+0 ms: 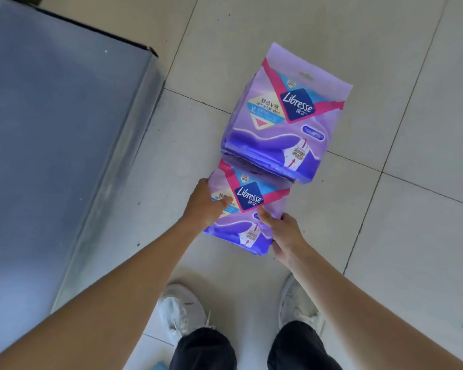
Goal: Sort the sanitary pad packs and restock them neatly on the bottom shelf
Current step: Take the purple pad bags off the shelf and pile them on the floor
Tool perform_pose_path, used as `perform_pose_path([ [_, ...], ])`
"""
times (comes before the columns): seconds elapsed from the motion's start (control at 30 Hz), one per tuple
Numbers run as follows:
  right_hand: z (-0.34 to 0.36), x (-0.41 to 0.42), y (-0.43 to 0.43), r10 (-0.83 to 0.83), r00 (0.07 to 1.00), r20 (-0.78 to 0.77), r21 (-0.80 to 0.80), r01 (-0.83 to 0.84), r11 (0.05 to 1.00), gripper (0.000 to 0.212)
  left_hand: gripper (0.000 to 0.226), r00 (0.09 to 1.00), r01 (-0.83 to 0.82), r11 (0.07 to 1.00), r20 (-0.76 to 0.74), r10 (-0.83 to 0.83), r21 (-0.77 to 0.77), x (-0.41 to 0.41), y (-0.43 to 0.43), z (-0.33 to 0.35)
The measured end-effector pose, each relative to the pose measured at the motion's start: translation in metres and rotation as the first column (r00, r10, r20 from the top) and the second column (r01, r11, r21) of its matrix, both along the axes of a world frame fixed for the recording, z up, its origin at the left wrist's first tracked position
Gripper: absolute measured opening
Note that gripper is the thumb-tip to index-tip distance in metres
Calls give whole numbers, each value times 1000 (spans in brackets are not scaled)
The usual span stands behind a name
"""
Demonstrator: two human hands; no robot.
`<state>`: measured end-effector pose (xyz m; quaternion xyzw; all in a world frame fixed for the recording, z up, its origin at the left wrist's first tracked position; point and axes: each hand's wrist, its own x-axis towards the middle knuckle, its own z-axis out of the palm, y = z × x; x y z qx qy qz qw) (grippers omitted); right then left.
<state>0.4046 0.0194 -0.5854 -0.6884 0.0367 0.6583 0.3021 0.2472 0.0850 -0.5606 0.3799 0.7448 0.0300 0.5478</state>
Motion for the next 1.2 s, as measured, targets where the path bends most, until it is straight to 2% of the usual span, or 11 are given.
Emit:
perform_pose_path([
  [0.17, -17, -7, 3, 12, 1000, 29, 10, -12, 1000, 48, 50, 999, 41, 999, 1, -41, -14, -4, 8, -14],
  [0.33, -21, -7, 6, 131, 981, 142, -44, -126, 991, 46, 57, 997, 61, 998, -40, -62, -7, -8, 3, -20],
  [0.47, 8, -1, 6, 360, 870, 338, -198, -308, 931, 40, 60, 984, 31, 999, -176, -26, 25, -12, -7, 12],
  [0.57, 60, 2, -1, 486, 793, 368, -274, -407, 871, 38, 48, 977, 4, 999, -214, 3, 33, -22, -15, 55],
  [0.67, 126, 1, 4, 606, 697, 382, -267, -545, 795, 38, 39, 979, -21, 999, -204, 26, 28, -32, -14, 114],
  [0.73, 172, -4, 21, 685, 605, 407, -226, -659, 717, 40, 36, 982, -53, 997, -179, 61, 49, -40, -10, 160],
  [0.87, 276, -31, 63, 758, 421, 499, -95, -842, 531, 17, 30, 969, -159, 979, -170, 179, 124, -62, 3, 263],
  [0.9, 304, -42, 73, 766, 367, 527, -75, -878, 473, 17, 29, 963, -189, 970, -163, 213, 151, -69, 6, 290],
  [1.03, 414, -92, 103, 735, 95, 671, -12, -990, 139, 44, 24, 941, -300, 919, -80, 329, 255, -97, 3, 393],
  [1.1, 467, -119, 109, 679, -31, 733, -12, -999, -33, 48, 25, 925, -350, 895, -50, 377, 276, -111, -8, 436],
  [1.2, 529, -162, 109, 583, -150, 798, -15, -973, -229, 51, 22, 900, -398, 857, -41, 434, 327, -138, -32, 486],
])
